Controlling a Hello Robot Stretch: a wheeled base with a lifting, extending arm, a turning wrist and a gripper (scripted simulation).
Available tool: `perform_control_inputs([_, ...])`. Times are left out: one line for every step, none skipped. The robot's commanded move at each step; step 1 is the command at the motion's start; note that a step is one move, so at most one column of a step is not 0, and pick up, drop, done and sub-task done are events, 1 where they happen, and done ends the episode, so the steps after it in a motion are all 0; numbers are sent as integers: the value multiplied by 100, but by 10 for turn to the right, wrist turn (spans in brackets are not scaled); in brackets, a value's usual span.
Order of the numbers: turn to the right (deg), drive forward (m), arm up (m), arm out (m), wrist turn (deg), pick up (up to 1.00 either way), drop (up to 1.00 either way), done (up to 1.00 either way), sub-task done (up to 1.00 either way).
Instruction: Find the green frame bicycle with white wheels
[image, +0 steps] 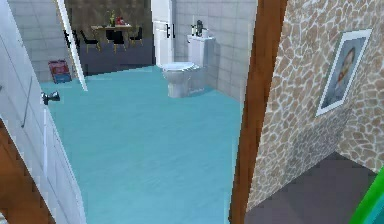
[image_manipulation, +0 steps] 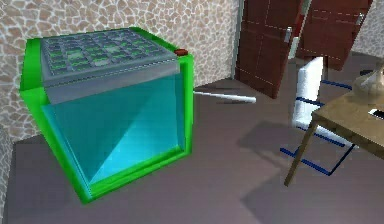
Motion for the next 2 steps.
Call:
perform_control_inputs([30, 0, 0, 0, 0, 0, 0, 0, 0])
perform_control_inputs([0, 70, 0, 0, 0, 0, 0, 0, 0])
